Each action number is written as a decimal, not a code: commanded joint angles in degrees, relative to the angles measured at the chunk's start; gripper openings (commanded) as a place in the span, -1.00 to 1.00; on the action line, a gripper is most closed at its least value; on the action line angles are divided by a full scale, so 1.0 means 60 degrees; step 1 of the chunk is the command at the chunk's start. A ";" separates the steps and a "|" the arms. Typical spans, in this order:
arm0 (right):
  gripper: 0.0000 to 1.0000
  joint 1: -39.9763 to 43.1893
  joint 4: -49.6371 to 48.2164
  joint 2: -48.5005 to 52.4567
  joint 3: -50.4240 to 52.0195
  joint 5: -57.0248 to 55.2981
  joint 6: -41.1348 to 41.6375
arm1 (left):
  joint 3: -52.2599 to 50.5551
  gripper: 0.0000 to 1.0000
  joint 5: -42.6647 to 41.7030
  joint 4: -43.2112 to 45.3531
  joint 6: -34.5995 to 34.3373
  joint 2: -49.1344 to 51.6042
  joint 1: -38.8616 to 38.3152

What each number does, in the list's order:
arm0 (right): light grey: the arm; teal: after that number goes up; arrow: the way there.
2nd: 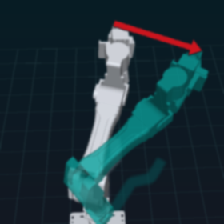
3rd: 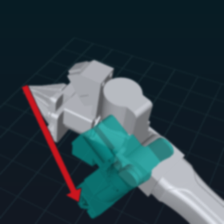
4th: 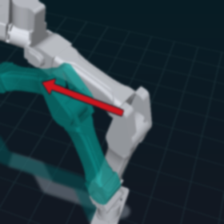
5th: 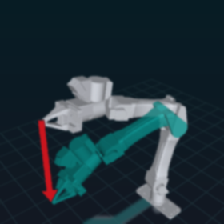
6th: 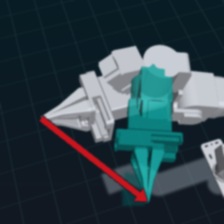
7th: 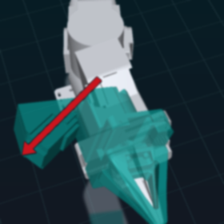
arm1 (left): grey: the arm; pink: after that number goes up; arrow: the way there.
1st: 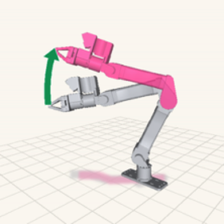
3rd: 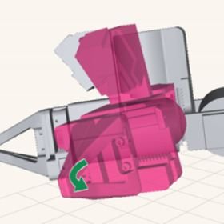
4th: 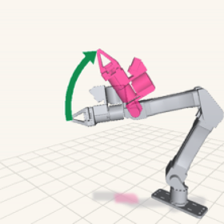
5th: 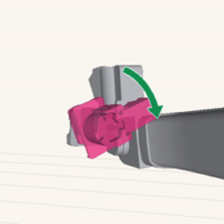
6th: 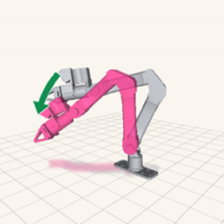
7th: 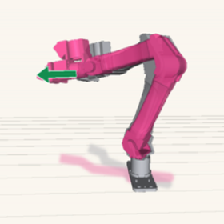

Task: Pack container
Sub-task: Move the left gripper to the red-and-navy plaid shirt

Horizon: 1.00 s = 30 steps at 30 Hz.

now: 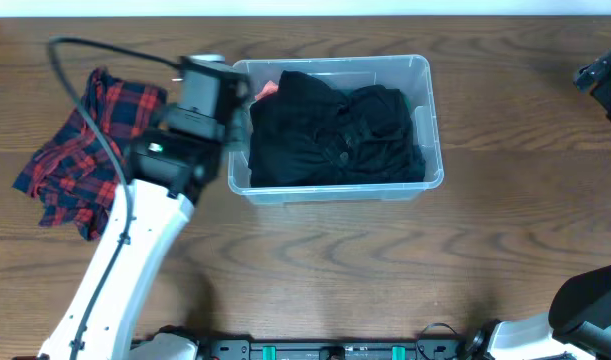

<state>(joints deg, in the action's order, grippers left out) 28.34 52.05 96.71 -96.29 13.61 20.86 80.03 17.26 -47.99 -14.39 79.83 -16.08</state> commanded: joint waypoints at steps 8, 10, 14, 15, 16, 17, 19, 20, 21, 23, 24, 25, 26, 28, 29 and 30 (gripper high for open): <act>0.98 0.0033 0.0015 0.0004 -0.0131 0.0015 0.0127 | -0.0004 0.35 0.0397 0.0011 0.0863 0.1851 0.2022; 0.99 0.0033 0.0018 0.0004 -0.0131 0.0015 0.0127 | -0.0004 0.36 0.0827 0.0066 0.0863 0.2412 0.2167; 0.99 0.0033 0.0015 0.0004 -0.0131 0.0015 0.0127 | -0.0004 0.43 0.1971 0.0321 0.0860 0.3595 0.2324; 0.99 0.0033 0.0015 0.0004 -0.0131 0.0015 0.0131 | -0.0004 0.45 0.2204 0.0437 0.0863 0.3825 0.2335; 0.99 0.0033 0.0015 0.0004 -0.0131 0.0015 0.0127 | -0.0004 0.46 0.2448 0.0561 0.0867 0.4025 0.2339; 0.98 0.0033 0.0015 0.0004 -0.0131 0.0015 0.0131 | -0.0004 0.47 0.2736 0.0729 0.0965 0.4237 0.2339; 0.99 0.0033 0.0015 0.0004 -0.0131 0.0015 0.0127 | -0.0004 0.49 0.3089 0.1078 0.1395 0.4583 0.2339; 0.99 0.0033 0.0015 0.0004 -0.0131 0.0015 0.0127 | -0.0004 0.50 0.3209 0.1231 0.1636 0.4732 0.2339; 0.99 0.0033 0.0015 0.0004 -0.0131 0.0015 0.0127 | -0.0004 0.51 0.3289 0.1377 0.1902 0.4878 0.2339; 0.98 0.0033 0.0015 0.0004 -0.0131 0.0015 0.0127 | -0.0004 0.54 0.3311 0.1690 0.2568 0.5206 0.2346; 0.98 0.0033 0.0018 0.0004 -0.0131 0.0015 0.0127 | -0.0007 0.57 0.3315 0.1800 0.2845 0.5351 0.2350; 0.99 0.0033 0.0015 0.0004 -0.0131 0.0015 0.0127 | -0.0007 0.58 0.3330 0.1912 0.3093 0.5526 0.2357; 0.98 0.0033 0.0018 0.0004 -0.0131 0.0015 0.0127 | -0.0007 0.59 0.3450 0.1993 0.3187 0.5668 0.2368; 0.98 0.0033 0.0015 0.0004 -0.0131 0.0015 0.0127 | -0.0007 0.59 0.3901 0.2120 0.3209 0.5952 0.2390; 0.98 0.0033 0.0015 0.0004 -0.0131 0.0015 0.0127 | -0.0007 0.59 0.3971 0.2149 0.3293 0.6051 0.2415; 0.99 0.0033 0.0015 0.0004 -0.0131 0.0015 0.0127 | -0.0007 0.59 0.3971 0.2171 0.3373 0.6164 0.2466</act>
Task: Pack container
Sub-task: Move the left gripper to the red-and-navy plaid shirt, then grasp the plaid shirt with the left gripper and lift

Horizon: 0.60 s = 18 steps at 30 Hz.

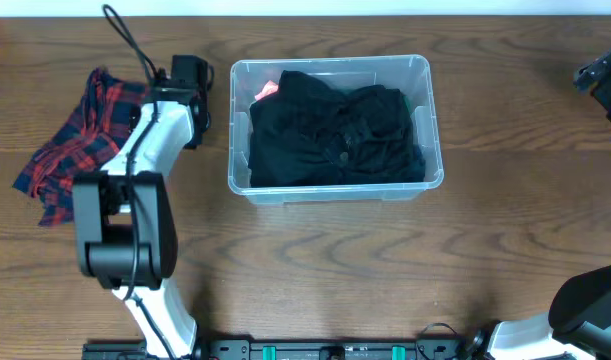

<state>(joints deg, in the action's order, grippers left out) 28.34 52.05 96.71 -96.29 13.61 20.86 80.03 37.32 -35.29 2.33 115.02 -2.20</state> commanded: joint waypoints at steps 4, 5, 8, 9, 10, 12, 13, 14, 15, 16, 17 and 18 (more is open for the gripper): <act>0.99 0.0033 0.0015 0.0004 -0.0131 0.0015 0.0127 | -0.0015 0.60 0.0648 0.0168 0.0798 0.0645 0.0517; 0.99 0.0033 0.0015 0.0004 -0.0131 0.0015 0.0127 | -0.0015 0.60 0.0648 0.0186 0.0852 0.0736 0.0630; 0.98 0.0033 0.0015 0.0004 -0.0131 0.0015 0.0127 | -0.0015 0.61 0.0648 0.0197 0.0976 0.0874 0.0969; 0.99 0.0033 0.0018 0.0004 -0.0131 0.0015 0.0127 | -0.0015 0.61 0.0648 0.0237 0.0973 0.0874 0.1071; 0.98 0.0033 0.0015 0.0004 -0.0131 0.0015 0.0127 | -0.0015 0.61 0.0645 0.0295 0.0973 0.0874 0.1158; 0.98 0.0033 0.0015 0.0004 -0.0131 0.0015 0.0127 | -0.0015 0.61 0.0641 0.0423 0.1005 0.0878 0.1337; 0.98 0.0033 0.0018 0.0004 -0.0131 0.0015 0.0127 | -0.0033 0.61 0.0645 0.0495 0.1009 0.0885 0.1410; 0.98 0.0033 0.0015 0.0004 -0.0131 0.0015 0.0127 | -0.0062 0.61 0.0634 0.0579 0.1049 0.0889 0.1475; 0.99 0.0033 0.0018 0.0004 -0.0131 0.0015 0.0127 | -0.0117 0.61 0.0601 0.0696 0.1166 0.0889 0.1541; 0.99 0.0033 0.0015 0.0004 -0.0131 0.0015 0.0127 | -0.0182 0.61 0.0597 0.0798 0.1264 0.0889 0.1574; 0.98 0.0033 0.0018 0.0004 -0.0131 0.0015 0.0127 | -0.0237 0.61 0.0597 0.0871 0.1384 0.0889 0.1588; 0.98 0.0033 0.0015 0.0004 -0.0131 0.0015 0.0127 | -0.0302 0.61 0.0597 0.0973 0.1519 0.0892 0.1585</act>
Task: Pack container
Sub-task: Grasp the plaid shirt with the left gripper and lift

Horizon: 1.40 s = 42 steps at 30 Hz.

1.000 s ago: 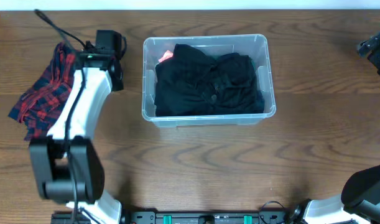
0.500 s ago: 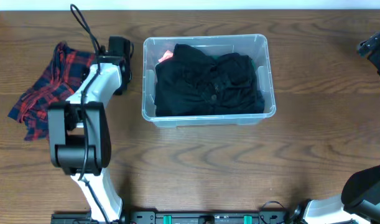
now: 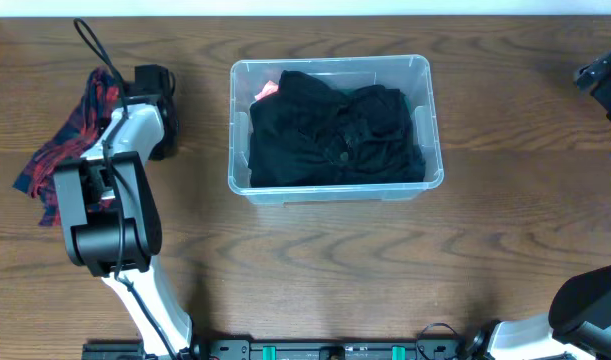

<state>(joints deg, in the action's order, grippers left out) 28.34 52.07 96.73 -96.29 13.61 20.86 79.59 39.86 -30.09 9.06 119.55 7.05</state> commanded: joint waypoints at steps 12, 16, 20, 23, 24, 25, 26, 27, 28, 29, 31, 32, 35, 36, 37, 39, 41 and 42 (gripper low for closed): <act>0.99 0.0033 0.0011 0.0000 -0.0131 0.0015 0.0127 | -0.0448 0.62 -0.0138 0.0146 0.1275 0.0138 -0.0288; 0.98 0.0033 0.0011 0.0000 -0.0131 0.0015 0.0131 | -0.0463 0.62 -0.0142 0.0146 0.1311 0.0153 -0.0484; 0.98 0.0033 0.0011 0.0000 -0.0131 0.0015 0.0127 | -0.0466 0.62 -0.0142 0.0142 0.1311 0.0233 -0.0605; 0.99 0.0033 0.0015 0.0000 -0.0131 0.0015 0.0127 | -0.0470 0.62 -0.0138 0.0142 0.1308 0.0397 -0.0608; 0.98 0.0033 0.0015 0.0000 -0.0131 0.0015 0.0127 | -0.0474 0.62 -0.0138 0.0146 0.1311 0.0499 -0.0597; 0.98 0.0033 0.0011 0.0000 -0.0131 0.0015 0.0127 | -0.0474 0.62 -0.0131 0.0149 0.1311 0.0601 -0.0597; 0.98 0.0033 0.0015 0.0000 -0.0131 0.0015 0.0127 | -0.0474 0.62 -0.0131 0.0160 0.1308 0.0699 -0.0597; 0.99 0.0033 0.0011 0.0000 -0.0131 0.0015 0.0127 | -0.0474 0.62 -0.0095 0.0204 0.1308 0.0827 -0.0597; 0.99 0.0033 0.0011 0.0000 -0.0131 0.0015 0.0127 | -0.0474 0.62 -0.0076 0.0273 0.1308 0.0958 -0.0601; 0.99 0.0033 0.0011 0.0000 -0.0131 0.0015 0.0127 | -0.0474 0.62 -0.0022 0.0353 0.1304 0.1060 -0.0601; 0.98 0.0033 0.0011 0.0000 -0.0131 0.0015 0.0127 | -0.0474 0.62 0.0197 0.0586 0.1297 0.1275 -0.0597; 0.99 0.0033 0.0011 0.0000 -0.0131 0.0015 0.0127 | -0.0474 0.62 0.0353 0.0707 0.1290 0.1381 -0.0597; 0.98 0.0033 0.0015 0.0000 -0.0131 0.0015 0.0127 | -0.0474 0.62 0.0933 0.1162 0.1271 0.1632 -0.0594; 0.98 0.0033 0.0015 0.0000 -0.0131 0.0015 0.0127 | -0.0474 0.62 0.1056 0.1319 0.1271 0.1683 -0.0583; 0.99 0.0033 0.0015 0.0000 -0.0131 0.0015 0.0127 | -0.0474 0.62 0.1137 0.1446 0.1271 0.1705 -0.0579; 0.99 0.0033 0.0011 0.0000 -0.0131 0.0015 0.0127 | -0.0474 0.61 0.1220 0.1657 0.1264 0.1708 -0.0579; 0.99 0.0033 0.0011 0.0000 -0.0131 0.0015 0.0127 | -0.0474 0.58 0.1421 0.1872 0.1260 0.1708 -0.0583; 0.99 0.0033 0.0015 0.0000 -0.0131 0.0015 0.0127 | -0.0470 0.56 0.1643 0.1960 0.1224 0.1708 -0.0583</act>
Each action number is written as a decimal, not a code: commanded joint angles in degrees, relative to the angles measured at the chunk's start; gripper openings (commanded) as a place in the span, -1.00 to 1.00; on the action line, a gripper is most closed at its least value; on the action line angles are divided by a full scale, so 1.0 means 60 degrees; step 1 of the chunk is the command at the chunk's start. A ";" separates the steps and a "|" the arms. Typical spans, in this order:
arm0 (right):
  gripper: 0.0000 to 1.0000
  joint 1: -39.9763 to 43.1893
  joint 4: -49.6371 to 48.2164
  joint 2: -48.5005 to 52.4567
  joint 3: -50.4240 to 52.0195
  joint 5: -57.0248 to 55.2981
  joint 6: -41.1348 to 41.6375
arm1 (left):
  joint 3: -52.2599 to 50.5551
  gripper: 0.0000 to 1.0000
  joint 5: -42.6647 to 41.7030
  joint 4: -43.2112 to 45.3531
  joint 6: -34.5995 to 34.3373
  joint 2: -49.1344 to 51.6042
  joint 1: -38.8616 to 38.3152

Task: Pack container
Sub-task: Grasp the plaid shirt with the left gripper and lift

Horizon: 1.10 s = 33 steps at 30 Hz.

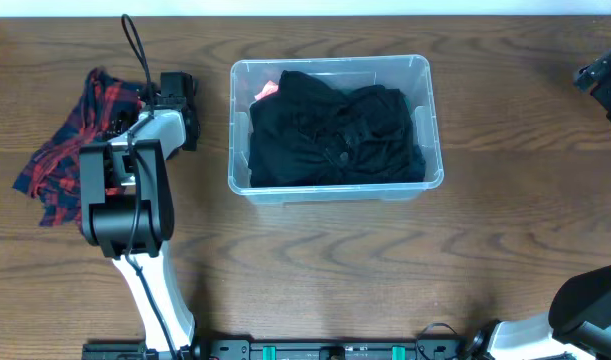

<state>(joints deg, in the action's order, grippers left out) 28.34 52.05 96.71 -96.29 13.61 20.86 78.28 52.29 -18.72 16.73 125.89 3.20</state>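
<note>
A clear plastic container [433,120] stands at the table's middle, filled with a black garment [335,135]. A bit of pink-red cloth [266,90] shows at its back left corner. A red and blue plaid shirt [60,160] lies crumpled on the table at the left. My left gripper [177,100] hangs at the shirt's right edge, between shirt and container, its fingers hidden under the wrist. My right gripper [597,76] sits at the far right edge, only partly in view.
The left arm's white links [125,200] stretch from the front edge up over the shirt's right side. A black cable [135,45] loops above the wrist. Bare brown table [335,270] lies in front of the container.
My left wrist has shifted a little to the right, from over the shirt's right edge to the gap beside the container. The shirt and the container lie as before.
My left gripper was first at the container's left wall. Then it stood between container and shirt, then over the shirt's right edge. Now it is slightly back towards the container. The plaid shirt stayed on the table and the right arm stayed still.
</note>
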 commanded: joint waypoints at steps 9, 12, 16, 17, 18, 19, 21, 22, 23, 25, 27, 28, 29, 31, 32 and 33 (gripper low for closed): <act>0.99 0.0033 0.0018 0.0004 -0.0131 0.0015 0.0127 | -0.0251 0.16 0.0911 0.0692 -0.0280 0.0652 0.0113; 0.98 0.0033 0.0015 0.0004 -0.0131 0.0015 0.0127 | -0.0251 0.08 0.0911 0.0718 -0.0670 0.0652 0.0229; 0.98 0.0033 0.0015 0.0004 -0.0131 0.0015 0.0127 | -0.0251 0.04 0.0911 0.0714 -0.0838 0.0652 0.0393; 0.99 0.0033 0.0015 0.0004 -0.0131 0.0015 0.0127 | -0.0251 -0.01 0.0911 0.0714 -0.0838 0.0652 0.0433; 0.99 0.0033 0.0015 0.0004 -0.0131 0.0015 0.0127 | -0.0251 -0.08 0.0914 0.0714 -0.0834 0.0652 0.0466; 0.98 0.0033 0.0015 0.0004 -0.0131 0.0015 0.0127 | -0.0251 -0.30 0.0914 0.0710 -0.0838 0.0652 0.0506; 0.99 0.0033 0.0015 0.0004 -0.0131 0.0015 0.0127 | -0.0251 -0.63 0.1002 0.0707 -0.0834 0.0652 0.0543; 0.99 0.0033 0.0015 0.0004 -0.0131 0.0015 0.0127 | -0.0251 -0.78 0.1144 0.0710 -0.0838 0.0652 0.0543; 0.98 0.0033 0.0018 0.0004 -0.0131 0.0015 0.0127 | -0.0251 -0.86 0.1239 0.0714 -0.0834 0.0652 0.0539; 0.98 0.0033 0.0015 0.0004 -0.0131 0.0015 0.0127 | -0.0251 -0.88 0.1271 0.0710 -0.0834 0.0641 0.0535; 0.99 0.0033 0.0015 0.0004 -0.0131 0.0015 0.0131 | -0.0251 -0.88 0.1319 0.0707 -0.0831 0.0623 0.0535; 0.98 0.0033 0.0015 0.0004 -0.0131 0.0015 0.0127 | -0.0251 -0.88 0.1413 0.0703 -0.0834 0.0608 0.0517; 0.98 0.0033 0.0015 0.0004 -0.0131 0.0015 0.0127 | -0.0251 -0.88 0.1519 0.0703 -0.0831 0.0601 0.0499; 0.99 0.0033 0.0018 0.0004 -0.0131 0.0015 0.0127 | -0.0248 -0.88 0.1734 0.0663 -0.0827 0.0539 0.0433; 0.98 0.0033 0.0018 0.0004 -0.0131 0.0015 0.0127 | -0.0237 -0.88 0.1723 0.0557 -0.0834 0.0466 0.0404; 0.98 0.0033 0.0015 0.0004 -0.0131 0.0015 0.0127 | -0.0233 -0.88 0.1719 0.0470 -0.0841 0.0379 0.0353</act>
<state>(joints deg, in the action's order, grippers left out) 28.34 52.05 96.71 -96.29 13.61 20.86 77.21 59.55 -15.14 12.64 128.27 5.85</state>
